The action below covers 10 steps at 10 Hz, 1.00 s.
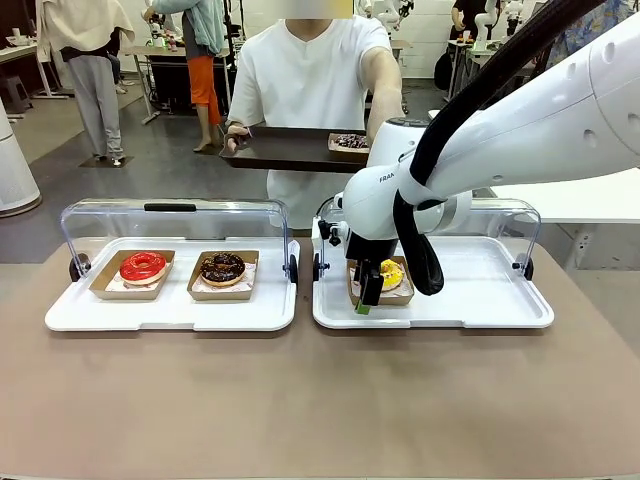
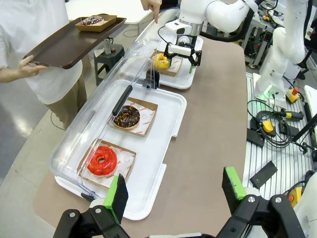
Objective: Provide the desired donut to the person.
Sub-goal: Pick up and lift the Paper togo box containing the Donut pointed at by the person.
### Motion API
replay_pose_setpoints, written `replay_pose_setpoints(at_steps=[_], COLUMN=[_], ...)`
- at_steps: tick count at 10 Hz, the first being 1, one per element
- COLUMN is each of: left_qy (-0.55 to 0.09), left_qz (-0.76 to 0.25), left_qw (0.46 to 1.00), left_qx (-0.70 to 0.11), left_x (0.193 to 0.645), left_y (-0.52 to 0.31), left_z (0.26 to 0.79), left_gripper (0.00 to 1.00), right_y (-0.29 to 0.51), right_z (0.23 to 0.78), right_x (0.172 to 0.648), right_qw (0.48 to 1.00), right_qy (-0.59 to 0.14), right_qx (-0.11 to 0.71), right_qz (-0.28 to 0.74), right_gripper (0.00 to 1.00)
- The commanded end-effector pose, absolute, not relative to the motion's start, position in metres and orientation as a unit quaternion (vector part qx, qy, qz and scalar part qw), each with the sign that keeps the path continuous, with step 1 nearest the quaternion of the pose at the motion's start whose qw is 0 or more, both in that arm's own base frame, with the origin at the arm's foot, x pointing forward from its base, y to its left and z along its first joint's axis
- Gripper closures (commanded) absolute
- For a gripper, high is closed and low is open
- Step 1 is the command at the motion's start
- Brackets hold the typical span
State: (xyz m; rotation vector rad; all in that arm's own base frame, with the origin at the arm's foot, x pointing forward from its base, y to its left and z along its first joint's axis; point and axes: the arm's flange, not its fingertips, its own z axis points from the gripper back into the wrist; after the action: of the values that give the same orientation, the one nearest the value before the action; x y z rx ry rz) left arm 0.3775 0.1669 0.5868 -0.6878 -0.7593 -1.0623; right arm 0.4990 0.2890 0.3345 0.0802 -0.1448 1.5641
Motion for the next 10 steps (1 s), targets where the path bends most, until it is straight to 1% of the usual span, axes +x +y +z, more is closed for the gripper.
replay_pose_setpoints(at_steps=[1,8,9,10], left_qy=[-0.352,-0.352,-0.352,-0.352], left_qz=[-0.485,-0.485,-0.485,-0.485], left_qw=[0.735,0.735,0.735,0.735], left_qx=[-0.317,-0.317,-0.317,-0.317], left_x=[0.377,0.377,0.377,0.377], left_y=[0.168,0.168,0.168,0.168], left_z=[0.588,0.588,0.588,0.588], left_gripper=[0.00,0.00,0.00,0.00], right_y=[0.290,0.291,0.291,0.292], right_z=[0.333,0.314,0.314,0.314], right_x=[0.501,0.510,0.510,0.510], right_qw=[0.698,0.701,0.693,0.694], right_qy=[-0.065,-0.042,-0.045,-0.047], right_qx=[0.022,0.032,0.032,0.033], right_qz=[0.713,0.711,0.718,0.717], right_gripper=[0.00,0.00,0.58,0.59])
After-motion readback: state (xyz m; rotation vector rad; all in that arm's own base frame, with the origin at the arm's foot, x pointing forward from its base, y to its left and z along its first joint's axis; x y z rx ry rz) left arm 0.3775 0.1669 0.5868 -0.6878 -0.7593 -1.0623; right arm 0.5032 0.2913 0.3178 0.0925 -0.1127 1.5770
